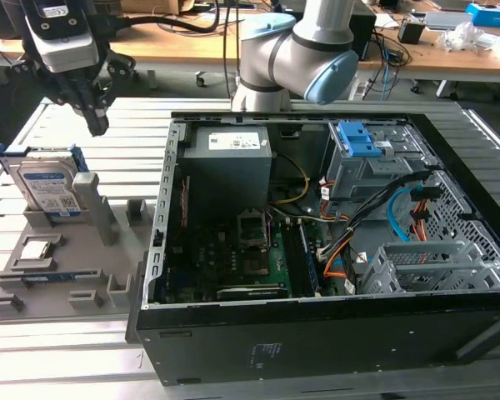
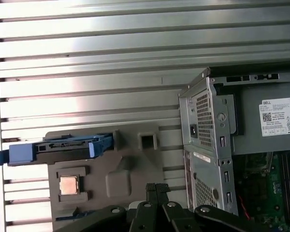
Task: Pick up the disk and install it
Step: 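Reach for the disk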
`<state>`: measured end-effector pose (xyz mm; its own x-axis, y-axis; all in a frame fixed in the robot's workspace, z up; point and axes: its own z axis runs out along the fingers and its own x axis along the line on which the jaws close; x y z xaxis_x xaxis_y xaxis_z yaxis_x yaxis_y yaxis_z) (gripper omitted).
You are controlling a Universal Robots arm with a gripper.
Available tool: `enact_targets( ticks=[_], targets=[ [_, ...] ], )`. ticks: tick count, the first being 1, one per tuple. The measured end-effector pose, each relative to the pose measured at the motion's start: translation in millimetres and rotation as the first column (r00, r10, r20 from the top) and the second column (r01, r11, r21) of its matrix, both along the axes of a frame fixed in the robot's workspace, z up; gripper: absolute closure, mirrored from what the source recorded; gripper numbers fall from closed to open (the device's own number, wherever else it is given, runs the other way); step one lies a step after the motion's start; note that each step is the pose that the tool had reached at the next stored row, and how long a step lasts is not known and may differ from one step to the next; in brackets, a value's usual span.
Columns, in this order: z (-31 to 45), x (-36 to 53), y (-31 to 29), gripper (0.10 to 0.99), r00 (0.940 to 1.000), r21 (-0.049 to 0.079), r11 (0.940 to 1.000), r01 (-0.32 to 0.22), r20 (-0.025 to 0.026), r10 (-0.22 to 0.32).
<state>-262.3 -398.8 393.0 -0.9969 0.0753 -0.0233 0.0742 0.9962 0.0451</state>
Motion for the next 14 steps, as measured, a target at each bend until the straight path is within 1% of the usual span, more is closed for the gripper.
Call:
enact_targets(
  ticks=[7, 9, 11, 14],
  targets=[
    [0.0, -13.4, 0.0, 0.98, 1.0, 0.0, 1.0, 0.0, 0.0, 0.0],
    [0.0, -21.2, 0.0, 0.98, 1.0, 0.0, 1.0, 0.0, 0.0, 0.0],
    [0.0, -25.5, 0.0, 0.98, 1.0, 0.0, 1.0, 0.0, 0.0, 0.0],
    [0.0, -35.6, 0.0, 0.98, 1.0, 0.0, 1.0, 0.0, 0.0, 0.0]
  ],
)
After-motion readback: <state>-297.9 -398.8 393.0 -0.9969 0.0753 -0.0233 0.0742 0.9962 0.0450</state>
